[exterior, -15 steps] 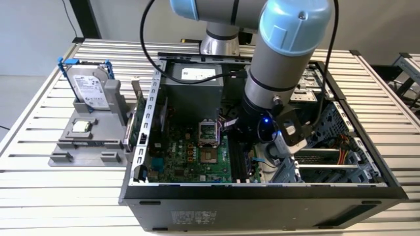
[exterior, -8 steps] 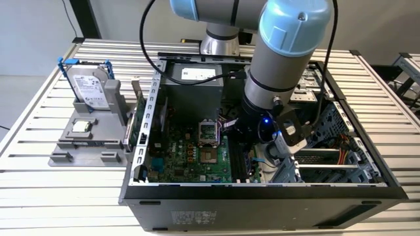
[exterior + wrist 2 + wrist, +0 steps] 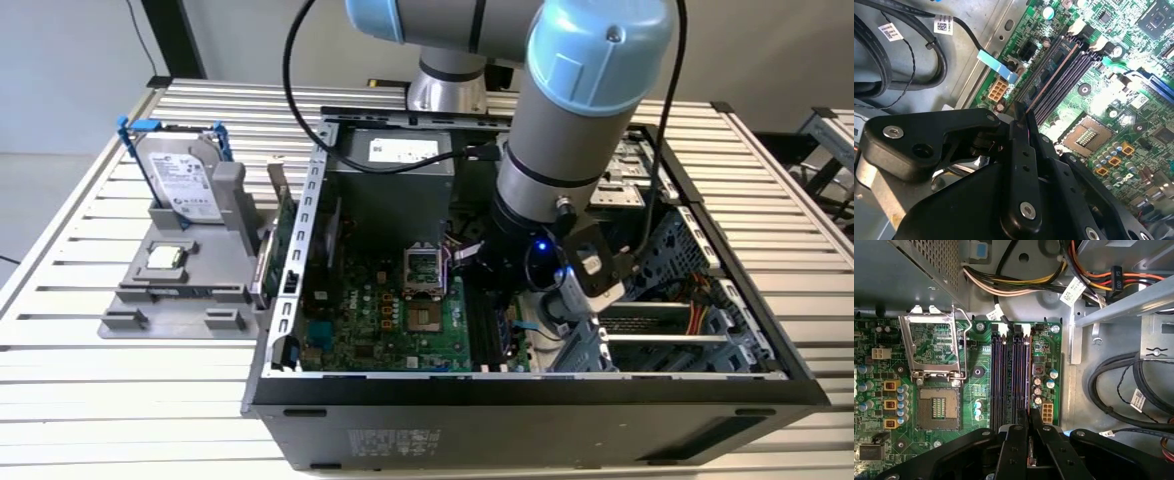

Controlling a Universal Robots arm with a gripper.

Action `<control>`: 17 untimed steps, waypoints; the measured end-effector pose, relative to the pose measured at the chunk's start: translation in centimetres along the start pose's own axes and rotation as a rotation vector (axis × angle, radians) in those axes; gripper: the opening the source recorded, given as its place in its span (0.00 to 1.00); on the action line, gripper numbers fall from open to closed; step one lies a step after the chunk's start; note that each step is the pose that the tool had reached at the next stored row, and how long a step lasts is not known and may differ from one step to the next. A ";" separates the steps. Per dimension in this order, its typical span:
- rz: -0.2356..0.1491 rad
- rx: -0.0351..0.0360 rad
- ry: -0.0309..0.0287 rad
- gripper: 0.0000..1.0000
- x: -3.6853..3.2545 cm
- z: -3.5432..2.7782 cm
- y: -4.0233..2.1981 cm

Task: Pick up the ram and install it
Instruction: 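Insert the ram into the slot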

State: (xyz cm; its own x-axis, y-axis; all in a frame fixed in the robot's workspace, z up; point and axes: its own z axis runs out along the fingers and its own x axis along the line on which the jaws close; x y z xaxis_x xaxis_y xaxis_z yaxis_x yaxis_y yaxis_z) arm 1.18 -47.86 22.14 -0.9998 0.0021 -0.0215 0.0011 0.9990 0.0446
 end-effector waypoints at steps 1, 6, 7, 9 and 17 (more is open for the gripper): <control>0.000 -0.0002 -0.0001 0.00 0.00 -0.05 0.00; 0.000 0.0003 0.0000 0.00 -0.03 -0.22 0.01; 0.000 0.0002 0.0000 0.00 -0.04 -0.22 0.01; 0.000 0.0003 0.0000 0.00 -0.04 -0.16 0.00; 0.004 0.0006 -0.0001 0.00 -0.03 0.23 -0.03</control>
State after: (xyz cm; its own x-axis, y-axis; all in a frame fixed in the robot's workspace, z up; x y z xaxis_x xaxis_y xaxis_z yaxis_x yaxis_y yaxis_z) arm 1.21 -47.88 21.91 -0.9998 0.0060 -0.0213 0.0050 0.9990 0.0442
